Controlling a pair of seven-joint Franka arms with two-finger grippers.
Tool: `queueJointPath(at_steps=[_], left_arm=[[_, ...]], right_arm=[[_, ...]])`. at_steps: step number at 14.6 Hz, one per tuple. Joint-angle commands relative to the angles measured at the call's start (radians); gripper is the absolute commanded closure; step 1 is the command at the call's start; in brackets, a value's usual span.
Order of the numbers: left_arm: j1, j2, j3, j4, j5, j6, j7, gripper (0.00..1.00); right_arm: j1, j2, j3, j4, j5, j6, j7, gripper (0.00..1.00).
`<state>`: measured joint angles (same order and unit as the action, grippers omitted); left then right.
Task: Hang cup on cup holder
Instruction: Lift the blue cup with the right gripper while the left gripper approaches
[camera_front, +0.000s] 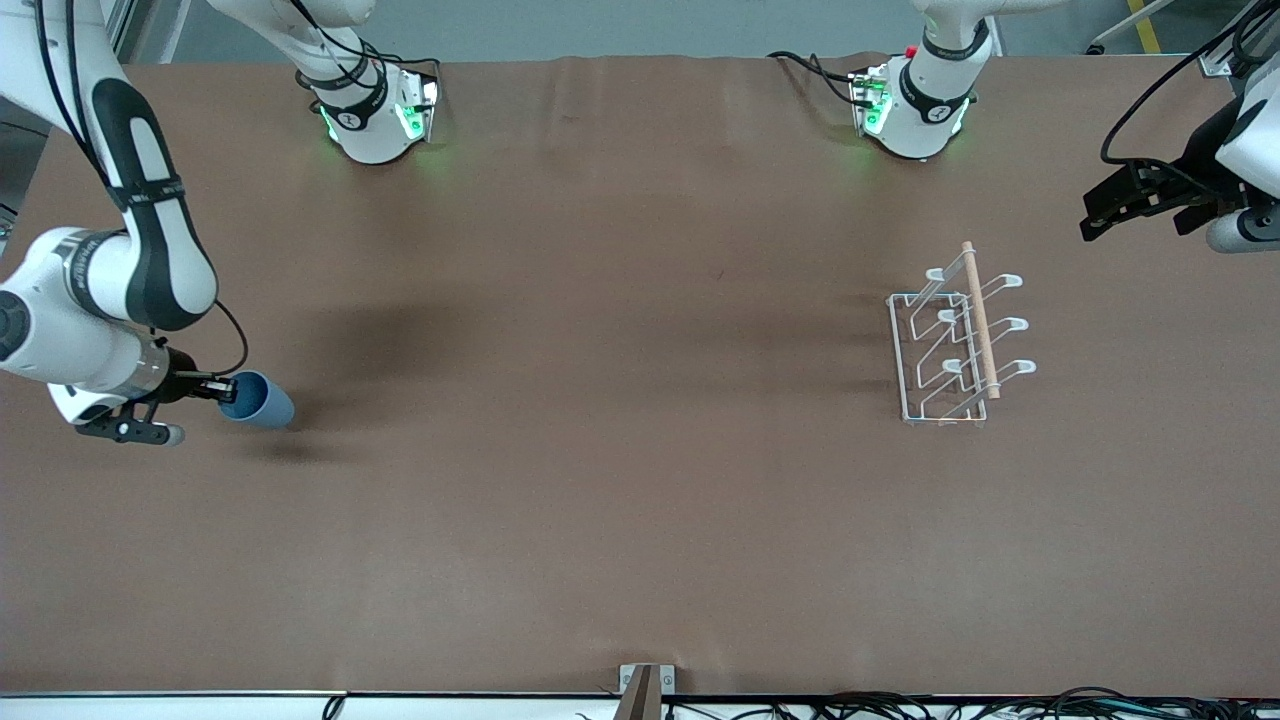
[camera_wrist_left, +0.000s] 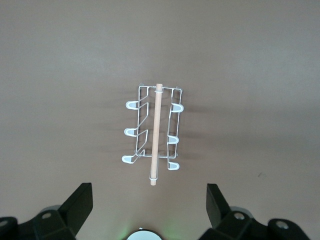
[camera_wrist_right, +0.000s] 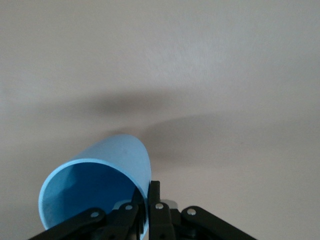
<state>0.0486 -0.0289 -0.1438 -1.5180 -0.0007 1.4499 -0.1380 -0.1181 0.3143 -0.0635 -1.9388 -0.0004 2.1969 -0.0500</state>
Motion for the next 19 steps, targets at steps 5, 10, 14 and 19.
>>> queueJointPath(at_steps=[5,10,14,19], left_arm=[[-0.009,0.009,-0.008,0.021,-0.013,0.000,0.018,0.00],[-0.029,0.038,-0.140,0.022,-0.013,0.078,0.006,0.00],[-0.036,0.095,-0.296,0.022,-0.053,0.134,0.018,0.00],[-0.047,0.178,-0.502,0.024,-0.056,0.344,0.023,0.00]], right_arm=[[0.087,-0.141,0.048,0.004,0.104,-0.100,-0.001,0.98],[0.193,-0.155,0.048,0.007,0.492,-0.137,0.002,0.98],[0.308,-0.149,0.047,0.017,0.848,-0.129,-0.001,0.98],[0.417,-0.087,0.050,0.099,1.066,-0.135,-0.024,0.98]])
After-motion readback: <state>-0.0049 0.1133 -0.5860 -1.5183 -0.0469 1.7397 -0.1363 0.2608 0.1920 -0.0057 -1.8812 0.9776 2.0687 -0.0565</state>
